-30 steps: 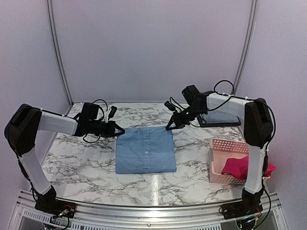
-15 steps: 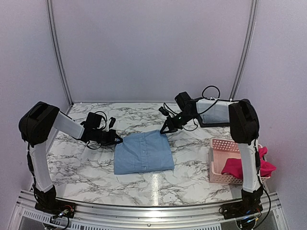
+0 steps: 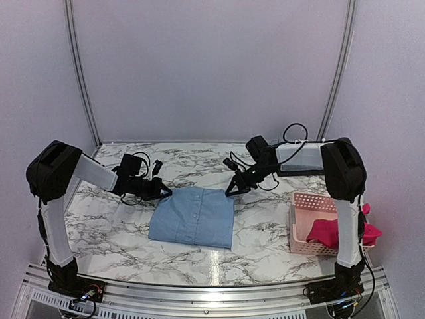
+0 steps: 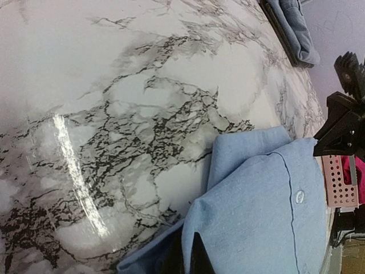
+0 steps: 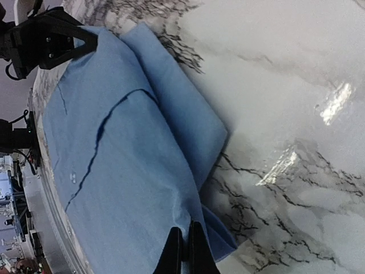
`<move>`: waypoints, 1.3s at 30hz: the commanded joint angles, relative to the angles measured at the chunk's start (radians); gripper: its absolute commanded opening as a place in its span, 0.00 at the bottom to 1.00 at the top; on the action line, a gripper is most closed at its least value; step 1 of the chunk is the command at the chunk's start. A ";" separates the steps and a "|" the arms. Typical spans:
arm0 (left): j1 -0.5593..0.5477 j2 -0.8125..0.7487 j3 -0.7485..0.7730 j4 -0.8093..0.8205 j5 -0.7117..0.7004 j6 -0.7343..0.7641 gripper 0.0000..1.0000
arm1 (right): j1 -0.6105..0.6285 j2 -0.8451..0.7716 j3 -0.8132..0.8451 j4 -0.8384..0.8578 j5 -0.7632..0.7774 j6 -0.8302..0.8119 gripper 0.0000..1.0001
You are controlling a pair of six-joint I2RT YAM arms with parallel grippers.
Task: Fold and stack the mixed laundry pile
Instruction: Adjust the square-folded shirt at the center of the board, then smooth out the square-folded shirt at the center of the board.
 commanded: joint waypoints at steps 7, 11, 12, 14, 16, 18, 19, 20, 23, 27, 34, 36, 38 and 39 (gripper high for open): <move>0.051 -0.202 -0.043 -0.021 0.055 0.027 0.00 | 0.025 -0.076 0.131 -0.043 -0.096 -0.019 0.00; 0.066 -0.093 -0.007 -0.015 0.047 0.015 0.00 | 0.024 -0.006 0.171 -0.030 -0.062 0.001 0.00; 0.066 -0.071 0.003 -0.015 0.041 0.012 0.00 | 0.023 0.007 0.184 -0.023 -0.038 0.011 0.02; 0.069 -0.034 0.014 -0.014 0.009 0.001 0.03 | 0.019 0.032 0.214 -0.016 0.022 0.033 0.13; 0.075 -0.015 0.015 -0.012 -0.048 -0.017 0.18 | 0.012 0.042 0.252 -0.013 0.084 0.058 0.34; 0.086 -0.030 -0.002 0.001 -0.097 -0.048 0.45 | -0.001 0.028 0.278 -0.013 0.141 0.081 0.51; 0.090 -0.051 -0.015 0.009 -0.126 -0.055 0.58 | -0.008 0.013 0.279 -0.009 0.164 0.086 0.59; 0.091 -0.082 -0.029 0.014 -0.151 -0.059 0.74 | -0.016 -0.011 0.274 -0.004 0.188 0.090 0.66; 0.091 -0.194 -0.058 0.015 -0.205 -0.051 0.99 | -0.042 -0.098 0.236 0.018 0.260 0.082 0.84; 0.096 -0.392 -0.081 0.012 -0.255 -0.037 0.99 | -0.050 -0.269 0.165 0.089 0.369 0.030 0.98; 0.137 -0.583 -0.039 0.006 -0.304 -0.205 0.99 | -0.095 -0.438 0.037 0.366 0.292 0.135 0.99; 0.130 -0.549 0.013 0.005 -0.173 -0.173 0.99 | -0.121 -0.405 0.032 0.434 0.116 0.229 0.99; 0.098 -0.505 0.044 0.003 -0.128 -0.219 0.99 | -0.118 -0.331 0.078 0.438 -0.019 0.317 0.99; 0.071 -0.482 0.052 0.003 -0.120 -0.241 0.99 | -0.106 -0.290 0.099 0.441 -0.082 0.362 0.98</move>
